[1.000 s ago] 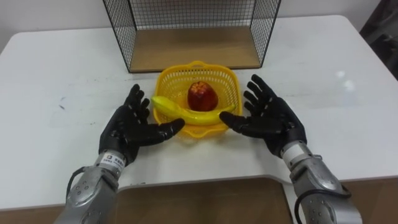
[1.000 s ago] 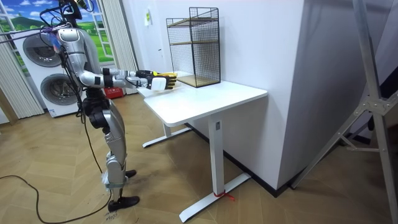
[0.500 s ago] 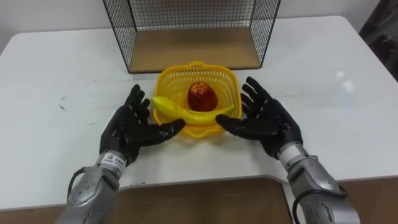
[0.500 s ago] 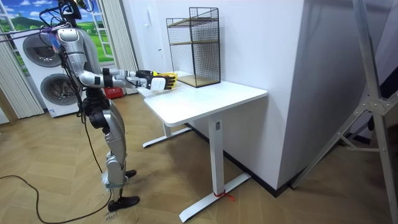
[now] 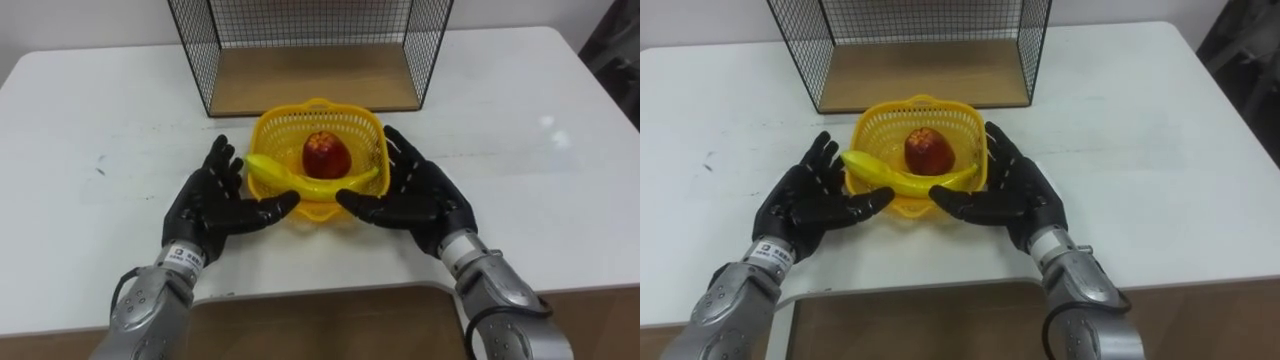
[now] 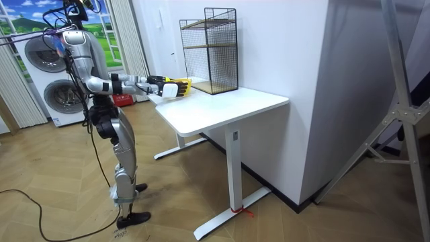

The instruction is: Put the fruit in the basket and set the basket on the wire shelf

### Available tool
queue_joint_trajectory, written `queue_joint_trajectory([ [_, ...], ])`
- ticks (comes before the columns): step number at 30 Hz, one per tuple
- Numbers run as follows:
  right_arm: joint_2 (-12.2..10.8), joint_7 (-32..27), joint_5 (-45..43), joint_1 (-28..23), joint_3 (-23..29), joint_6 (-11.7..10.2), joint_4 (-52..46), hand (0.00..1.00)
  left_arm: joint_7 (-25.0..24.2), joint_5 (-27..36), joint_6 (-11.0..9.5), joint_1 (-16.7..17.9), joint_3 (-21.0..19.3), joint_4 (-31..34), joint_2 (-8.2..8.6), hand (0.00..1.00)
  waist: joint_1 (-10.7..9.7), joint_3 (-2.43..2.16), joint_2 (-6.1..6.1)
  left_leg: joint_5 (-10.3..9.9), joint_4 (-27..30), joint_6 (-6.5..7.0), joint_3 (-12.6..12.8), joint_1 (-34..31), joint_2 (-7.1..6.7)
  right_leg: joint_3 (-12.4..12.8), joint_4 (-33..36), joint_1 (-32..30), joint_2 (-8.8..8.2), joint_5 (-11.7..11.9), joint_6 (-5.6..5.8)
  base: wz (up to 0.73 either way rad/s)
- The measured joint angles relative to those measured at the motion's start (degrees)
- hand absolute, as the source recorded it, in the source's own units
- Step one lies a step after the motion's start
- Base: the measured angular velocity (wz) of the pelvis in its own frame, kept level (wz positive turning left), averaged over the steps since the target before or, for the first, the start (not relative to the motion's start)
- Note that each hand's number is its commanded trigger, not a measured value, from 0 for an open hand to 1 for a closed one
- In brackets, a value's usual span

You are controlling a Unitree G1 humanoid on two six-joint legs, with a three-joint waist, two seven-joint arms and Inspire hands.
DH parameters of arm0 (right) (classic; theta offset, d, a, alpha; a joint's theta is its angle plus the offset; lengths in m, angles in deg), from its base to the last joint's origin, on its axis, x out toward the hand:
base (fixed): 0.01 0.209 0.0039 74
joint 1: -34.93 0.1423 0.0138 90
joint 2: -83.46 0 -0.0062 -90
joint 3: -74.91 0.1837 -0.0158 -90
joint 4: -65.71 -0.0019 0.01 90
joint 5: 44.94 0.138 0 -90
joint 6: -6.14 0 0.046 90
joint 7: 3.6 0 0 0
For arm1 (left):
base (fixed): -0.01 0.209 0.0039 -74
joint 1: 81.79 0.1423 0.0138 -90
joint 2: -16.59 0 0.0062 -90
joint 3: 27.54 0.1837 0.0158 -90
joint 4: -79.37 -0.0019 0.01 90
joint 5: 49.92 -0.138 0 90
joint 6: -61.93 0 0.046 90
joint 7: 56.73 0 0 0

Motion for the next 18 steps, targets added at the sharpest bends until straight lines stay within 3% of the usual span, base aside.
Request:
queue_joint_trajectory([
  [18, -0.01, 0.14, -0.03, 0.9, -1.62, 1.22, -0.01, 0.0, -1.48, -0.12, 1.0, -1.01, 1.66, 0.0, -0.05, 0.0, -0.19, 0.21, 0.37, 0.0, 0.11, 0.0, -0.01, -0.22, 0.0, -0.12, 0.0, -0.08, -0.01, 0.01, 0.0, 0.0],
])
